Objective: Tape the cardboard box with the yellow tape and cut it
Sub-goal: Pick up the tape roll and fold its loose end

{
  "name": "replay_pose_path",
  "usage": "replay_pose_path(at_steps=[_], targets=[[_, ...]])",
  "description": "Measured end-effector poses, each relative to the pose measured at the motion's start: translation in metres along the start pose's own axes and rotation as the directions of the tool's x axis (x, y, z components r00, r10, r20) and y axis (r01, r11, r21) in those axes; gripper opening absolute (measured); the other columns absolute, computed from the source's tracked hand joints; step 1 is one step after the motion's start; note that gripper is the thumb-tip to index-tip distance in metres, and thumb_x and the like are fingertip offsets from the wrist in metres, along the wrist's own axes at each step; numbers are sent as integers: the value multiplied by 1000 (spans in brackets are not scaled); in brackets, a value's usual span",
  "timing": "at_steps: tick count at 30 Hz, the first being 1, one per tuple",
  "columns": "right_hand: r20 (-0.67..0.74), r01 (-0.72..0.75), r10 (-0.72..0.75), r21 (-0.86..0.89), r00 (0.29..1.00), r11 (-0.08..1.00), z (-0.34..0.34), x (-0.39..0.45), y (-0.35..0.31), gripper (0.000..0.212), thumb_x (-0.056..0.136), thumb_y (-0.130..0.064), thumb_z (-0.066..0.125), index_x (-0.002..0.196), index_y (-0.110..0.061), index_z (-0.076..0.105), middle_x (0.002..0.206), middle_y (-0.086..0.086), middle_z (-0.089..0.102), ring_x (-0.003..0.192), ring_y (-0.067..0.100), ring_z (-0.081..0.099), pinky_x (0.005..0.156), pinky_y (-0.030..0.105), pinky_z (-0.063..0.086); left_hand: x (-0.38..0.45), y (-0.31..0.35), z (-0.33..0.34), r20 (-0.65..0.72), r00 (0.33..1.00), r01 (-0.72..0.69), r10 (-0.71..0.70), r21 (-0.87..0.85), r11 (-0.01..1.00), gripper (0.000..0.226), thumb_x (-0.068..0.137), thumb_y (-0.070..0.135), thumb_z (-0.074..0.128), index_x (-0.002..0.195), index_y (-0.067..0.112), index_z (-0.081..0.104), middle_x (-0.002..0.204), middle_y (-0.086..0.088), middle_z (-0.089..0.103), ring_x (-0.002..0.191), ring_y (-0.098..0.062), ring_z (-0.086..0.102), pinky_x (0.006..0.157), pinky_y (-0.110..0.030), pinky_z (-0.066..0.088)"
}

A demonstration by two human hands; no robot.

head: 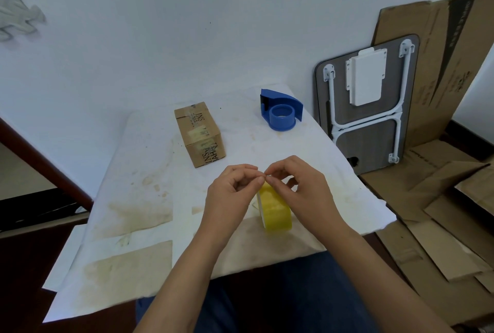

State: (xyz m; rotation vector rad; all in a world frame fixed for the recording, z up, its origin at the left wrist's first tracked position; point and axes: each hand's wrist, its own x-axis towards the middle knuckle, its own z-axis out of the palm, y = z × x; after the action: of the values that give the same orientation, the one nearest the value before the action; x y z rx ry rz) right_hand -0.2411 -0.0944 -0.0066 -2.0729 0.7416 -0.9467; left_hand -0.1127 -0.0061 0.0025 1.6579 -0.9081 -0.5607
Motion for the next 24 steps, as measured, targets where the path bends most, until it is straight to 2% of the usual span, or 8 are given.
replay_pose_path(at_steps=[4,9,12,15,17,20,22,24], targets=[[-11,-43,43,-21,999,999,1,4,2,3,86,-25,69,87,-22,68,113,-13,55,83,1,62,68,12,49,-1,0,3,-10,999,31,-31,-26,999,9,88,15,70,92,18,78,106,7,69,92,-4,67,77,-14,52],[-48,-67,67,5,997,998,6,0,2,8,88,-27,67,92,-23,63,121,-12,49,92,3,59,69,11,47,-1,3,5,0,997,77,-77,-88,993,9,87,15,71,87,23,77,104,6,70,88,-1,67,75,-16,51],[-115,-263,265,31,957,964,3,-7,1,26,86,-43,64,99,-23,55,106,-9,54,85,4,59,65,15,46,-1,2,3,23,995,99,-97,-104,990,8,85,16,73,86,23,76,105,5,71,88,-4,68,76,-18,50],[80,-434,430,42,899,900,0,-13,-3,40,86,-56,57,105,-22,50,86,-5,64,75,6,60,61,21,42,-2,3,2,34,995,93,-90,-104,990,7,84,15,75,86,22,76,106,3,69,87,-4,69,74,-17,51],[184,-477,454,112,872,872,5,-18,-5,41,88,-55,54,116,-26,46,87,-1,70,81,10,64,66,25,47,-1,3,2,11,996,89,-89,-88,992,7,84,17,75,85,23,75,104,3,70,87,-4,68,73,-16,50],[223,-488,437,298,871,821,12,-22,-5,42,91,-45,58,128,-34,41,105,-2,73,89,15,72,86,33,54,-1,2,4,-17,997,78,-79,-86,993,8,84,18,74,83,26,75,101,3,71,89,-8,68,75,-21,49],[221,-470,415,379,882,797,12,-21,-8,42,94,-35,58,131,-35,39,108,-2,73,80,14,76,84,30,56,-1,2,5,-32,997,72,-74,-60,996,9,86,18,73,82,26,74,101,4,70,91,-9,67,76,-21,49],[208,-439,387,388,898,810,11,-20,-13,42,95,-29,58,132,-35,39,105,-4,73,76,12,76,77,22,54,-1,3,6,-49,995,88,-90,-51,995,7,86,18,72,82,24,74,103,4,69,93,-8,66,76,-20,47]])
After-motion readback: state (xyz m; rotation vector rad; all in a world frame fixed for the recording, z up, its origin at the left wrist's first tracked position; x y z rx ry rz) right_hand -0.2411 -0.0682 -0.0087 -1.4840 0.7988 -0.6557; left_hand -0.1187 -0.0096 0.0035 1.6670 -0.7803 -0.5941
